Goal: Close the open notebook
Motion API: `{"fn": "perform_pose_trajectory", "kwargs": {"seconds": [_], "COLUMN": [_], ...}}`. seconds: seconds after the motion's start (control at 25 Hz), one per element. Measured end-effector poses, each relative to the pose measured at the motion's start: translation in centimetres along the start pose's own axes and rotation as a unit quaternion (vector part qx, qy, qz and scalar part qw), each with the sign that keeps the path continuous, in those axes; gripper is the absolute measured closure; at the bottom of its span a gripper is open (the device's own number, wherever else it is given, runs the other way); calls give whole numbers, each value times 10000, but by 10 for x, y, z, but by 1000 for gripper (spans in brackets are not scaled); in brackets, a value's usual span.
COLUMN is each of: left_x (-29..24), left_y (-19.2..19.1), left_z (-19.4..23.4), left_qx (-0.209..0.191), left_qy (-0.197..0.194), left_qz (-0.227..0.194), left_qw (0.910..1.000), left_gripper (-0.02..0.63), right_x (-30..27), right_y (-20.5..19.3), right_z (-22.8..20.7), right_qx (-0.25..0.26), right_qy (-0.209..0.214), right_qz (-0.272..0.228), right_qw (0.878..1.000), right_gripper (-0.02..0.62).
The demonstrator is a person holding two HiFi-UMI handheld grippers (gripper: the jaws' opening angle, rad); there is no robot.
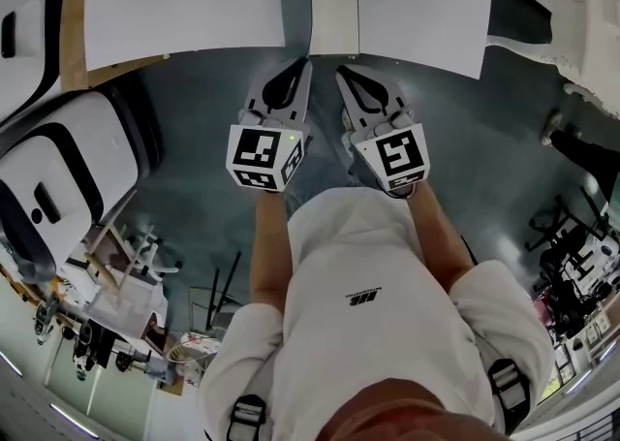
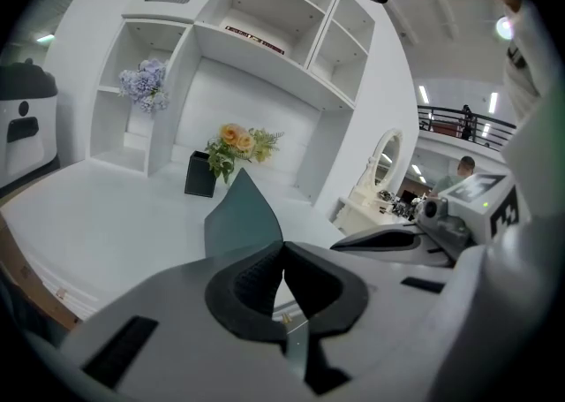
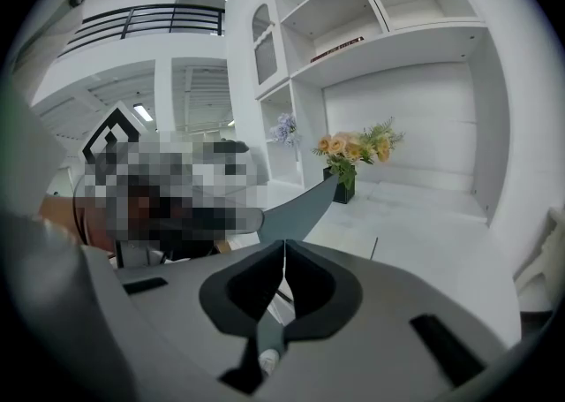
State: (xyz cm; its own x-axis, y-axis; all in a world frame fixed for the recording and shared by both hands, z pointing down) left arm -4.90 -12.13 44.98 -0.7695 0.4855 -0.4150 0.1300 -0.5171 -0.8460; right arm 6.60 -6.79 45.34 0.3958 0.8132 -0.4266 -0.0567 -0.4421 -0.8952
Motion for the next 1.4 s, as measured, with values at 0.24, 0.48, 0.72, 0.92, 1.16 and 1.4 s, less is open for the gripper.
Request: {"fn": "perform_pose_trajectory", "kwargs": {"seconds": [0.24,0.48,0.72,0.92,1.16,1.4], "left_x": [-15,-29,-47,-61,-75,-86], "left_y": [-5,-13,-19,-25,-33,-42], "left_z": [-8,-16,-21,-27,-29,-32], "left_qx": [-46,-51,-42,-28,-31,-45], "left_qy": [-237,-437,-595,-734,-878,-1010], "left_qz": [166,330,503,652,818,986], "left_qw": [9996,9985,9970,9952,9928,9900], "left_gripper": [606,606,606,606,606,606], "right_x": [4,10,12,16,18,21], "right_y": [-7,-16,-23,-31,-39,-47], "right_z": [-10,-20,-33,-43,-51,-55], "right_qx": [-132,-268,-394,-517,-645,-766], "right_qy": [-197,-376,-538,-707,-856,-1003], "right_qz": [26,80,130,201,266,287], "right_qw": [9997,9989,9977,9960,9939,9916], "right_gripper": [598,598,598,598,598,598]}}
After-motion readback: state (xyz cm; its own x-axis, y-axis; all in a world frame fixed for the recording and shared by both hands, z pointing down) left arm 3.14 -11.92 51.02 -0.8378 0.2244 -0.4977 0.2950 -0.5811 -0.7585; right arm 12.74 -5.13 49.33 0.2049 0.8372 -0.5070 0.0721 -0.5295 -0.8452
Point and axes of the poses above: the fingertips, and each gripper's own axes: x backward along the fingers, z to its left, y out of its top, the point moved 7 cm from there along x, backward along the fingers, and after that the axes turned 5 degrees about -z, right-handed, at the moved point
